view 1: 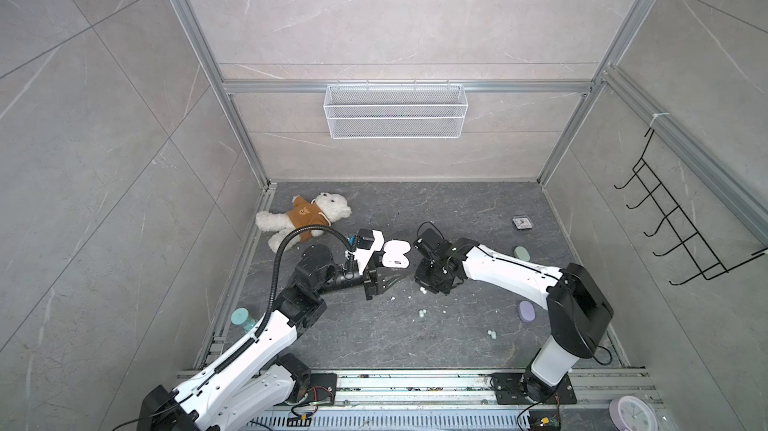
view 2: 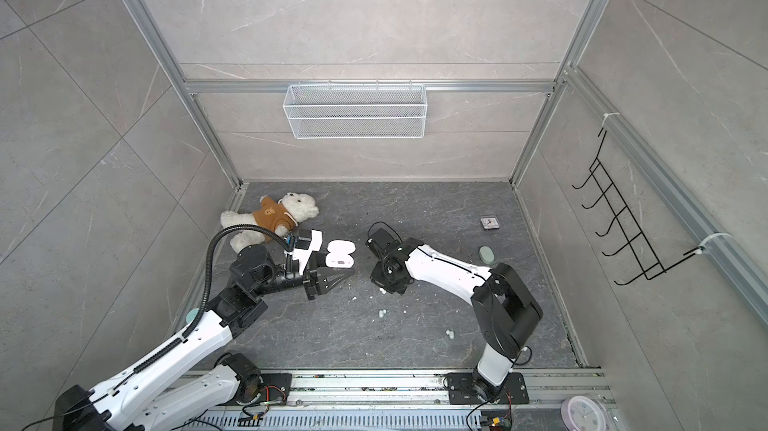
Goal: Insert the wireless bluetooth earbuds into the charging case
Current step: 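Lift the white earbud and carry it over the case in the left gripper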
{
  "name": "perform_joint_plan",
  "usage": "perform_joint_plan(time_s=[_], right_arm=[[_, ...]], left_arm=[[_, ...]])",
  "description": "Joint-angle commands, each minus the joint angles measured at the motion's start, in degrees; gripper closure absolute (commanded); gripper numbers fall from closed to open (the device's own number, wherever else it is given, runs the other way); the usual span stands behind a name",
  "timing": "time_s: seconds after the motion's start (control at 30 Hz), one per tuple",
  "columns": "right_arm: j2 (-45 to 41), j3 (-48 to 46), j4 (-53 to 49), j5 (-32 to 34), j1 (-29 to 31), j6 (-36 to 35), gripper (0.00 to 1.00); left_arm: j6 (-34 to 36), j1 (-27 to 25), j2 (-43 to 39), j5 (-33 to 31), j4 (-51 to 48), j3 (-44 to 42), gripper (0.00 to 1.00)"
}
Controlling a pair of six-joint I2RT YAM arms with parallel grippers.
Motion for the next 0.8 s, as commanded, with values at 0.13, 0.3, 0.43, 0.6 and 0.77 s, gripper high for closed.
perform_joint_plan(time_s=[0.13,0.3,0.43,0.6,0.77], right_arm=[[-9.62,-1.84,-1.39,0.61,-3.20,-1.28,0.85],[-15.38,-1.33,-2.96,-0.05,-5.30,-2.09,0.85],[-19.36,-0.10,-5.22,-0.38,-6.94,-2.97,0.85],[-23.03,2.50,-7.87,-1.01,-8.41,-4.01,0.85],[-25.27,7.27,-11.08,-0.93,-9.25,-5.55,0.85]], left_arm=[[0.07,0.21,8.27,1.18,10.10,3.60,0.82],[0.46,0.21,14.83,2.58,12.83,6.38,0.82],[0.68,0.19,19.53,2.46,15.43,8.21,0.82],[-0.13,0.21,25.11,3.39,18.96,10.70,0.82],[-0.76,0.17,29.34,4.62,21.71,12.98,0.81]])
